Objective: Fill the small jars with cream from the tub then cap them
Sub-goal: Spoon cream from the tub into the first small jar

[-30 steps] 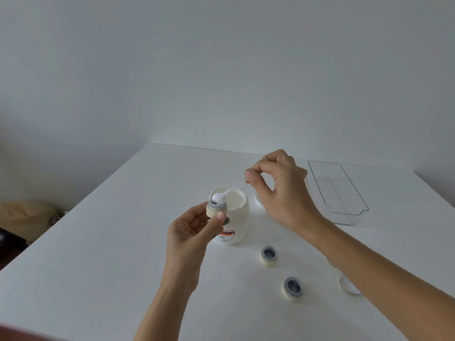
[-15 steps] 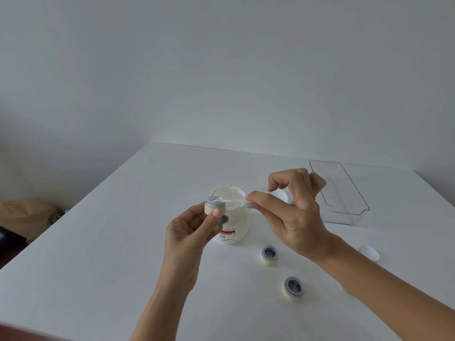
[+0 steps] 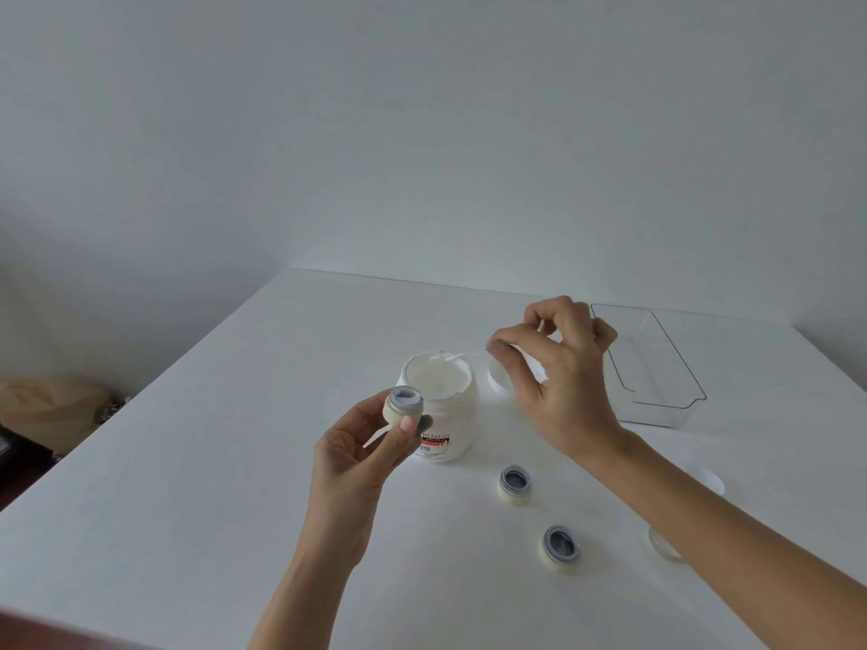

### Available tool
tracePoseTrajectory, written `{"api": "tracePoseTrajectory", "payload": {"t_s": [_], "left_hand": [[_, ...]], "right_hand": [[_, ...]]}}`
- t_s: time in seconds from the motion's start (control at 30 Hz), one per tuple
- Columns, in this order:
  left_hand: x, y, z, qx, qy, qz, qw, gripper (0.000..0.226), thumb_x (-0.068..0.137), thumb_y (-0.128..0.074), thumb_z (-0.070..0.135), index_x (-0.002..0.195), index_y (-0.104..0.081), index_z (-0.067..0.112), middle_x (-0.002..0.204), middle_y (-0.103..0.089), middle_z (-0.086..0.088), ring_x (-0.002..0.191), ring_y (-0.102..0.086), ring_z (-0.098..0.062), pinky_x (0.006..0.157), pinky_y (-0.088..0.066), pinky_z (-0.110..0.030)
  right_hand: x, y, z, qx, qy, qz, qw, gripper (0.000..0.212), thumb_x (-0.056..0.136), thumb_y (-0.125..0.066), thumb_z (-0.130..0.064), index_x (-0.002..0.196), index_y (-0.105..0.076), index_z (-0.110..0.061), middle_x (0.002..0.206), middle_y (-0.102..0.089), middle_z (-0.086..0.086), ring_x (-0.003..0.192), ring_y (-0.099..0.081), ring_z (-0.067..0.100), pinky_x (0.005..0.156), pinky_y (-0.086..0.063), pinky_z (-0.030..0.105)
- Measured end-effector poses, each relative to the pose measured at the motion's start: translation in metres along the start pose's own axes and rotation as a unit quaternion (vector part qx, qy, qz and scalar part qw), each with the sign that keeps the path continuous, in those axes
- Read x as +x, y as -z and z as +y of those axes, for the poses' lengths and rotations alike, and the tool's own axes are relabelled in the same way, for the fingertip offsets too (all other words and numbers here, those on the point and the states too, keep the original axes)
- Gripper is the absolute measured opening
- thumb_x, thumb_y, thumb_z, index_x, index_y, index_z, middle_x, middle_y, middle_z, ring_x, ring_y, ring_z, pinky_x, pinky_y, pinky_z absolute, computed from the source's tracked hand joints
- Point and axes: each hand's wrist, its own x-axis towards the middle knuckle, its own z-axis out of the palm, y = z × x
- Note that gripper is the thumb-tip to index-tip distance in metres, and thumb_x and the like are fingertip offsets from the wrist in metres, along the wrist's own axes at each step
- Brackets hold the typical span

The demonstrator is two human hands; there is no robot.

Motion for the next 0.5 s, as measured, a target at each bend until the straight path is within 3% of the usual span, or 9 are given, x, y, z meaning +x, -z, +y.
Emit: {"api": "tracePoseTrajectory", "payload": {"t_s": [0.17,0.33,0.5], "left_hand": [[-0.01,0.0,-0.008,0.005,0.01,-0.039,0.999,0.042,0.074,-0.078,0.026,0.114,-0.071,0.016,0.111,-0.076,-0.008,0.106,-0.071,-0.028,0.089,-0.055,-0.026],[-0.017,-0.003,-0.016,-0.023,0.023,-0.031,0.999,0.04,0.072,-0.079,0.025,0.111,-0.07,0.018,0.112,-0.074,-0.009,0.102,-0.072,-0.031,0.078,-0.056,-0.024],[-0.022,-0.006,-0.024,-0.007,0.033,-0.035,0.999,0.035,0.073,-0.078,0.03,0.107,-0.073,0.021,0.112,-0.075,-0.008,0.099,-0.073,-0.031,0.076,-0.056,-0.023]], "right_hand": [[0.018,-0.022,-0.004,-0.1,0.018,-0.153,0.983,0.016,0.087,-0.064,-0.031,0.078,-0.073,-0.022,0.091,-0.05,0.0,0.093,-0.048,0.023,0.076,-0.01,0.028],[0.034,-0.042,-0.009,-0.164,0.089,-0.277,0.943,0.026,0.096,-0.051,-0.034,0.087,-0.07,-0.019,0.099,-0.046,0.001,0.101,-0.038,0.024,0.079,-0.012,0.033],[0.037,-0.046,-0.011,-0.116,0.008,-0.367,0.923,0.026,0.095,-0.05,-0.034,0.083,-0.069,-0.021,0.095,-0.043,0.0,0.099,-0.037,0.024,0.077,-0.013,0.032]]}}
